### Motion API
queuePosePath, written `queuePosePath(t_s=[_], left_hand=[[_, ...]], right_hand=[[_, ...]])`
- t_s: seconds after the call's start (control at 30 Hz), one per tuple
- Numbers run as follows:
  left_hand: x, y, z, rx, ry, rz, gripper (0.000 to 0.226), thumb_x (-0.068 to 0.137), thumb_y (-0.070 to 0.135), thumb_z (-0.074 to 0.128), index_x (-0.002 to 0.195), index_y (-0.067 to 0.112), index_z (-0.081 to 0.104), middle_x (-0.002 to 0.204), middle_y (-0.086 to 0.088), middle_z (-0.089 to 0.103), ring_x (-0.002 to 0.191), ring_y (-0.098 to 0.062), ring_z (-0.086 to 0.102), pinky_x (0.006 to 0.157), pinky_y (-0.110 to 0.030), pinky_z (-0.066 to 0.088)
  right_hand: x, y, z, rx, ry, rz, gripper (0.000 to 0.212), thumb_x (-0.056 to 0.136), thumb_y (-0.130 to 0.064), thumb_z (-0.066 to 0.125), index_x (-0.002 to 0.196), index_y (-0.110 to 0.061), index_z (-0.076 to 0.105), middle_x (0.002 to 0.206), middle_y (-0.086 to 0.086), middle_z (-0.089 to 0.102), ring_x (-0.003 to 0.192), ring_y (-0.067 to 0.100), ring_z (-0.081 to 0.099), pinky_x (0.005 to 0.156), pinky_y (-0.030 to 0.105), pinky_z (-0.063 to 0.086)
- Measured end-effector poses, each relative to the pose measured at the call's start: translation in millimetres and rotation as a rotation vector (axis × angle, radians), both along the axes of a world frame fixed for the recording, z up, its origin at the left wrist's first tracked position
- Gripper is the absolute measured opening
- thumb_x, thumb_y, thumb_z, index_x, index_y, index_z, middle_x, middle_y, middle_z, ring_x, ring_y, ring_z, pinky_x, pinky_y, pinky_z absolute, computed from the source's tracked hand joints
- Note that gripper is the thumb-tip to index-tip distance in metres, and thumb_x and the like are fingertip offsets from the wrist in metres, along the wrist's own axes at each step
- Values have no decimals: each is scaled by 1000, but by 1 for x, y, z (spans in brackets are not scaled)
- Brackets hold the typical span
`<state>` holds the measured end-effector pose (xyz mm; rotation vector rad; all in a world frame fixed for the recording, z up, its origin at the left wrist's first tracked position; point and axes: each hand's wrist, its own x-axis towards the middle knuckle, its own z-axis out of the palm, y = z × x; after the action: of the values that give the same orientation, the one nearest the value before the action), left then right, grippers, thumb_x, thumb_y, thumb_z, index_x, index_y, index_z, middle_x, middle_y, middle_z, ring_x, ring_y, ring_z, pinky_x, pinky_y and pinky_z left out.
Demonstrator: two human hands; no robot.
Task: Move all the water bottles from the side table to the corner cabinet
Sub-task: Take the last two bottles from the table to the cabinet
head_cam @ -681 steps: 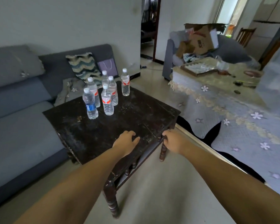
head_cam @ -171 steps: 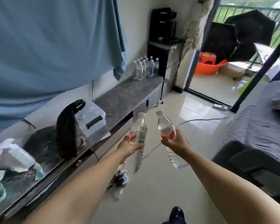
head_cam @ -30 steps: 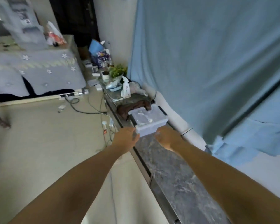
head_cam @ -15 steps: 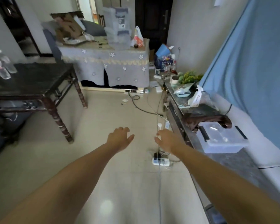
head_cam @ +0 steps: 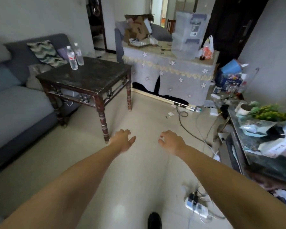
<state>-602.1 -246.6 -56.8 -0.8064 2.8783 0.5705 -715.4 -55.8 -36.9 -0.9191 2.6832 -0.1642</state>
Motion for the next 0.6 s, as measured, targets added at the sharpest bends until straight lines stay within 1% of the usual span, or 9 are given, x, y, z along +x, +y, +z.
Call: queuePosePath(t_s=[0.17, 0.23, 0.3, 0.43, 0.53, 0.6], left_hand=[[-80, -46, 13, 28, 3, 140, 49, 96, 50, 40, 133, 21, 49, 137, -9, 49, 125, -32, 49, 100, -47, 45], [-119, -61, 22, 52, 21, 189, 46, 95, 50, 40, 129, 21, 51, 133, -9, 50, 122, -33, 51, 98, -47, 45], [-149, -73, 27, 68, 42, 191, 45, 95, 49, 40, 126, 20, 53, 130, -10, 51, 119, -33, 51, 98, -47, 46], [-198, -99, 24, 83, 22, 200, 46, 95, 49, 40, 129, 20, 51, 133, -10, 49, 122, -32, 49, 101, -46, 43], [-240, -132, 21, 102, 19, 211, 46, 96, 49, 40, 130, 20, 51, 135, -10, 48, 122, -31, 50, 101, -46, 43], [-252, -145, 20, 101, 7, 200, 47, 96, 50, 39, 131, 20, 50, 137, -9, 47, 121, -30, 51, 101, -46, 44]], right_hand=[[-104, -60, 13, -38, -12, 54, 43, 100, -39, 38, 134, -16, 50, 137, 11, 48, 123, 30, 50, 101, 40, 40], [-149, -82, 19, -31, -14, 78, 42, 100, -38, 38, 133, -16, 51, 137, 11, 48, 124, 29, 50, 100, 40, 40], [-183, -98, 21, -39, -13, 82, 41, 99, -37, 39, 131, -15, 53, 136, 12, 49, 123, 31, 51, 101, 39, 41], [-235, -132, 15, -27, -33, 94, 39, 99, -37, 39, 127, -14, 54, 133, 13, 51, 121, 33, 52, 102, 38, 42], [-276, -171, 9, -26, -56, 121, 40, 99, -38, 38, 128, -14, 54, 133, 13, 50, 122, 32, 52, 101, 38, 40], [-289, -184, 10, -25, -63, 135, 41, 100, -38, 39, 128, -13, 54, 132, 13, 50, 121, 31, 52, 103, 39, 41]])
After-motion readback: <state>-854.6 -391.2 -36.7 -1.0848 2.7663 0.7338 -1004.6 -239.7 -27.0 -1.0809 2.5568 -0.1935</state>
